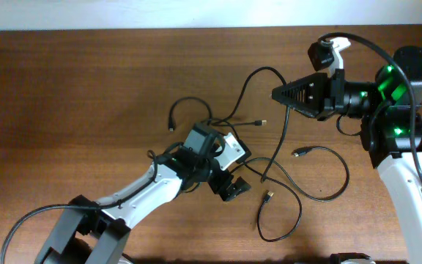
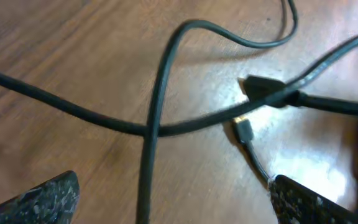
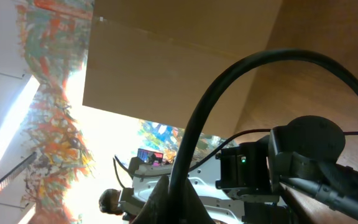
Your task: Untangle cables
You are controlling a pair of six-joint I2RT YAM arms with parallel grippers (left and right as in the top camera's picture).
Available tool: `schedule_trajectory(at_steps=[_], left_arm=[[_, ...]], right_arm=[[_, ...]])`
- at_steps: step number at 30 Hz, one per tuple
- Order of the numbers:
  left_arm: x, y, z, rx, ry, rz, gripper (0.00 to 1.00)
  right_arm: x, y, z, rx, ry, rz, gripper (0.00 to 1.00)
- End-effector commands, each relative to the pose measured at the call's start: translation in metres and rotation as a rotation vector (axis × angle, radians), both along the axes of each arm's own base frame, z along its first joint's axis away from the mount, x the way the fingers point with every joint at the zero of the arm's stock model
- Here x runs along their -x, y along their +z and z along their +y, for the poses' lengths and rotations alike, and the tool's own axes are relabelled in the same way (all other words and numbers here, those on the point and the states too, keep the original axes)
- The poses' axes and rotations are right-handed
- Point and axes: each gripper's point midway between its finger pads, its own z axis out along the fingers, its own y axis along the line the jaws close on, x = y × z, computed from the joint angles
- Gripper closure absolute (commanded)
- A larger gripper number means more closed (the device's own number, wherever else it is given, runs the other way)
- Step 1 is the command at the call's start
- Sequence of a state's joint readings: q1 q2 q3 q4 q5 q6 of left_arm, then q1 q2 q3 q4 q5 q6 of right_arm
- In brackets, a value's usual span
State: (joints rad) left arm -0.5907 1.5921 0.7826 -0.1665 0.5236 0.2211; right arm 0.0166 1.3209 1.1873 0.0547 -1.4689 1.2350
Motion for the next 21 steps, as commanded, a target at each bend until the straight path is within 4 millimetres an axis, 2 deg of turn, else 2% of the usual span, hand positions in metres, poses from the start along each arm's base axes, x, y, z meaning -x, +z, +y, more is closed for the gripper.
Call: schedule_trajectory(at_steps=[1,5,10,16,21], left_arm=[[-0.011,-0.008,-0.003,-0.068,0.027,-0.083,0.01],[-0.024,-0.011,-0.027,-0.018,0.06,-0.138,0.01],[-0.063,-0.021,-0.013,-0.054,0.335,-0.166,0.01],[-0.086,0.006,-0.023,0.085,0.436,-0.197,0.01],[-0.119,0.037,-0.013,0.303,0.657,-0.106,0.01]], right_arm=[[0.007,0.006,0.003,-0.003,0.027,0.001,0.96],[0.011,0.006,0.009,-0.004,0.049,0.0,0.96],[0.016,0.006,0.016,-0.004,0.077,0.0,0.96],[0.016,0.006,0.016,-0.004,0.075,0.0,0.96],[0.016,0.006,0.016,-0.003,0.075,-0.001,0.96]])
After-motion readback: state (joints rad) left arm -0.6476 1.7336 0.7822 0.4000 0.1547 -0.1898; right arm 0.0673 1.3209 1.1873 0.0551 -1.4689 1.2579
